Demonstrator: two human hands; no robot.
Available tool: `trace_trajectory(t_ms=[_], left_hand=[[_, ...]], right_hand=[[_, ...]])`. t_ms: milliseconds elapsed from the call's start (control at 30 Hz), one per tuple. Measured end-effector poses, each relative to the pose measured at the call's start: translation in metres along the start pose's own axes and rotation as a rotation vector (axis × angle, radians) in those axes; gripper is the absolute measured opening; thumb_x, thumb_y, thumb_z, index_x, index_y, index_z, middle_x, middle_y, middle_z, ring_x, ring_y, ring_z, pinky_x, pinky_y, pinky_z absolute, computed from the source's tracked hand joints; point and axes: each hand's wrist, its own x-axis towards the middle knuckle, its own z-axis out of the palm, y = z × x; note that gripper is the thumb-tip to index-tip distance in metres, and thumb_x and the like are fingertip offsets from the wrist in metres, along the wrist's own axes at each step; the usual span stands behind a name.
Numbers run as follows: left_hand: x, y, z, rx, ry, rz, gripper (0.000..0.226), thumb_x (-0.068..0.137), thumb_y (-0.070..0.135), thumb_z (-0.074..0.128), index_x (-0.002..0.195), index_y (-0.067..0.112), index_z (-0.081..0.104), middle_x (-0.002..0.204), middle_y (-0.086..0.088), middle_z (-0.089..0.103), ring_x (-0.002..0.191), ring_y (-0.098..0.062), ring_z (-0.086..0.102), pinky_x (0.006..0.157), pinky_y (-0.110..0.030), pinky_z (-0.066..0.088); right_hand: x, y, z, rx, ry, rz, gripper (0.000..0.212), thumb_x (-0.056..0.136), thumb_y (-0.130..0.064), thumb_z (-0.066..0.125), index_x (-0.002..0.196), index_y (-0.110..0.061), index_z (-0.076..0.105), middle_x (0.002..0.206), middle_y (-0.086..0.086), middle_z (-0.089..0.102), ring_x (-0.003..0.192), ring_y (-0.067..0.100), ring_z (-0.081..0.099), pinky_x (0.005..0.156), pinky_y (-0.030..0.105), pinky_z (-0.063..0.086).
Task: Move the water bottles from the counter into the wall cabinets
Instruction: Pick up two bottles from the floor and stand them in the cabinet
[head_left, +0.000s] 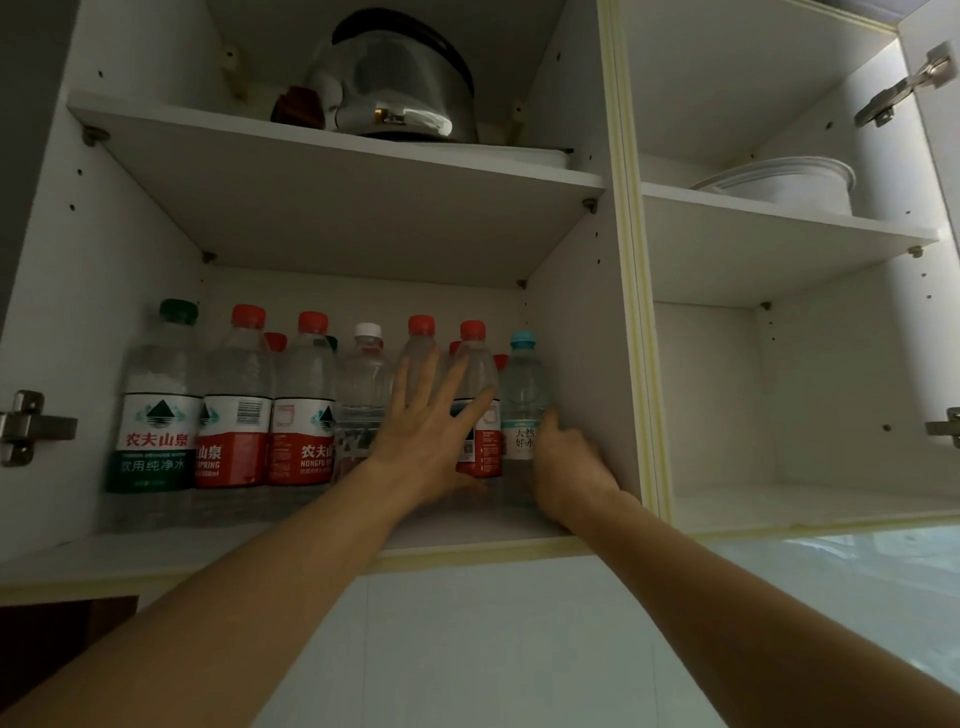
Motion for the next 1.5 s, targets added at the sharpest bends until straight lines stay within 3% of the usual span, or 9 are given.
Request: trace_trajectory(t_ms=[100, 233, 367, 667, 833, 967, 1167, 1300, 1500], left_hand=[[-0.002, -0.004, -0.001, -0.015, 0.019, 0.005, 0.118, 0.075, 0.082, 0.058, 0.161, 0.029, -0.003, 0.166, -0.016, -0.017, 0.151, -0.04, -0.02, 0.118, -0.067, -0.006], [-0.002, -0.005, -0.001, -0.021, 0.012, 0.002, 0.12, 0.075, 0.08, 0.061, 0.161, 0.028, -0.005, 0.166, -0.014, -0.018, 0.151, -0.039, -0.021, 0.118, -0.066, -0.006], [0.0, -0.004, 0.0, -0.018, 0.007, -0.004, 0.121, 0.074, 0.081, 0.059, 0.161, 0.028, -0.007, 0.167, -0.013, -0.017, 0.151, -0.04, -0.021, 0.119, -0.066, -0.008], [-0.001, -0.004, 0.004, -0.013, 0.019, -0.002, 0.124, 0.073, 0.084, 0.057, 0.16, 0.028, -0.01, 0.167, -0.013, -0.017, 0.151, -0.04, -0.021, 0.119, -0.065, -0.008], [-0.003, -0.003, -0.005, -0.086, 0.054, 0.014, 0.118, 0.075, 0.078, 0.064, 0.161, 0.025, 0.002, 0.168, -0.013, -0.007, 0.153, -0.039, -0.011, 0.121, -0.063, -0.003], [-0.014, 0.003, -0.032, -0.313, 0.19, -0.051, 0.088, 0.083, 0.046, 0.078, 0.153, 0.013, 0.036, 0.156, -0.013, 0.034, 0.145, -0.034, 0.024, 0.119, -0.049, 0.023], [-0.059, 0.062, -0.083, -0.699, 0.332, -0.172, 0.035, 0.096, 0.04, 0.063, 0.12, 0.015, 0.061, 0.112, -0.001, 0.059, 0.101, -0.017, 0.056, 0.083, -0.029, 0.045], [-0.103, 0.127, -0.102, -0.867, 0.409, -0.224, 0.02, 0.097, 0.028, 0.064, 0.108, 0.012, 0.065, 0.102, 0.004, 0.06, 0.086, 0.0, 0.058, 0.073, -0.009, 0.048], [-0.182, 0.23, -0.083, -1.002, 0.189, -0.428, 0.014, 0.094, 0.028, 0.065, 0.098, 0.015, 0.069, 0.087, 0.006, 0.067, 0.079, -0.007, 0.063, 0.067, -0.013, 0.047]], right_hand=[[-0.002, 0.004, 0.002, -0.262, 0.165, -0.175, 0.093, 0.086, -0.009, 0.076, 0.156, -0.013, 0.014, 0.143, 0.021, 0.042, 0.124, 0.038, 0.054, 0.094, 0.047, 0.054], [0.008, 0.011, -0.003, -0.403, 0.166, -0.284, 0.12, 0.081, -0.015, 0.081, 0.159, -0.021, -0.01, 0.164, 0.019, -0.003, 0.152, 0.043, 0.003, 0.119, 0.054, 0.024], [0.015, 0.014, 0.002, -0.454, 0.114, -0.311, 0.124, 0.081, -0.025, 0.082, 0.158, -0.026, -0.016, 0.166, 0.017, -0.014, 0.154, 0.038, -0.005, 0.121, 0.05, 0.001], [0.017, 0.012, 0.004, -0.478, 0.137, -0.312, 0.118, 0.081, -0.03, 0.082, 0.16, -0.02, -0.006, 0.167, 0.016, -0.01, 0.154, 0.037, 0.005, 0.124, 0.048, 0.006], [-0.006, 0.011, -0.011, -0.347, 0.183, -0.361, 0.1, 0.085, -0.025, 0.078, 0.16, -0.019, 0.012, 0.167, 0.015, 0.007, 0.147, 0.036, 0.03, 0.119, 0.047, 0.028], [-0.042, 0.017, -0.032, -0.134, 0.261, -0.431, 0.067, 0.091, -0.035, 0.071, 0.148, -0.016, 0.041, 0.151, 0.01, 0.041, 0.129, 0.029, 0.05, 0.104, 0.043, 0.049], [-0.105, 0.062, -0.047, 0.192, 0.447, -0.533, 0.023, 0.099, -0.024, 0.06, 0.116, -0.008, 0.063, 0.114, 0.006, 0.057, 0.098, 0.02, 0.055, 0.08, 0.032, 0.053], [-0.156, 0.118, -0.029, 0.333, 0.337, -0.481, 0.026, 0.099, -0.022, 0.06, 0.121, -0.008, 0.063, 0.118, 0.005, 0.058, 0.104, 0.022, 0.059, 0.085, 0.042, 0.055], [-0.233, 0.209, 0.03, 0.446, 0.007, -0.296, 0.024, 0.096, -0.03, 0.062, 0.116, -0.019, 0.066, 0.112, -0.007, 0.059, 0.095, 0.011, 0.061, 0.084, 0.041, 0.056]])
